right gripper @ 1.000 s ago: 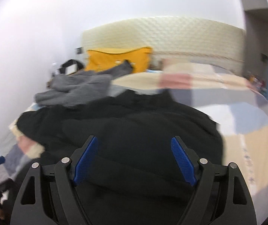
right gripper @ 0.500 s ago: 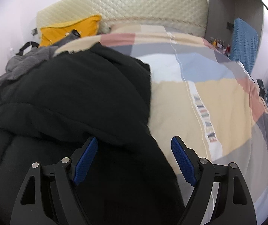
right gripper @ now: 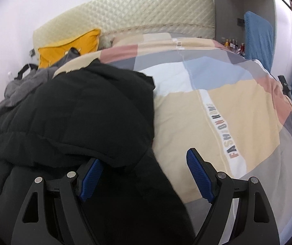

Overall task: Fold large clothes
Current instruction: 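Move the left tool toward the other sleeve of the jacket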

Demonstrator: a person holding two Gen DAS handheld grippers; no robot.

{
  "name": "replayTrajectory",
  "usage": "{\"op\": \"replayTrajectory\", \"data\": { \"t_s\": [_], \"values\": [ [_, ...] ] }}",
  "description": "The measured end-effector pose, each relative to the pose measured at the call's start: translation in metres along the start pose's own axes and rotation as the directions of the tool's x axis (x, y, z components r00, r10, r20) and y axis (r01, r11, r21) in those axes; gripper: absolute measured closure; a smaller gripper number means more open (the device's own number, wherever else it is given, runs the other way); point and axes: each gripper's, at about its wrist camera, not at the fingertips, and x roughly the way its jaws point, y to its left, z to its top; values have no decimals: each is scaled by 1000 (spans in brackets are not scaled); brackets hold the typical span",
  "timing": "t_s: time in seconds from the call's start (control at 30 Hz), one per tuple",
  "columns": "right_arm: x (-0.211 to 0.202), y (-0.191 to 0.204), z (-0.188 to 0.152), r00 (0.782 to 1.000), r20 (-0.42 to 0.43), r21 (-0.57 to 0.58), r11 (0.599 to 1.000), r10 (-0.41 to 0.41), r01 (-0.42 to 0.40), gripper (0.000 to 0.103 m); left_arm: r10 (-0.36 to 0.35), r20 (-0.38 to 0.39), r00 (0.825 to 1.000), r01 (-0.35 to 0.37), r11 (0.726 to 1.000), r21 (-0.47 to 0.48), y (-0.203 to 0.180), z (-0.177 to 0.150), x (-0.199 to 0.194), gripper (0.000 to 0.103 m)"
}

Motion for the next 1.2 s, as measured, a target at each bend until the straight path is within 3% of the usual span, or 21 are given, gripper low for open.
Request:
{"op": "replayTrajectory", "data": {
  "t_s": [0.17, 0.3, 0.47, 0.7, 1.0, 1.2],
  "values": [
    [6, -10, -3, 999, -27, 39, 999, -25, 26, 23, -5, -51, 999, 3, 999, -49, 8, -5, 7, 0],
    [-7, 3, -5, 999, -26, -10, 999, -44, 43, 22, -8, -58, 998, 4, 997, -76, 11, -7, 4, 0],
    [-59, 21, 4, 999, 37, -28, 1000, 4, -3, 21, 43, -22, 999, -45, 995, -90, 12, -7, -9, 0],
    [-140, 46, -3, 982, 146, -40, 993, 117, -112, 20, 32, 21, 999, -30, 995, -94, 11, -10, -29, 0],
    [-213, 86, -40, 965, 207, -59, 987, 160, -151, 17, -12, 105, 994, 22, 995, -97, 3, -11, -62, 0],
    [-236, 98, -76, 965, 187, -119, 979, 184, -164, 16, -37, 127, 991, 53, 991, -123, 0, -12, -73, 0]
  ]
}}
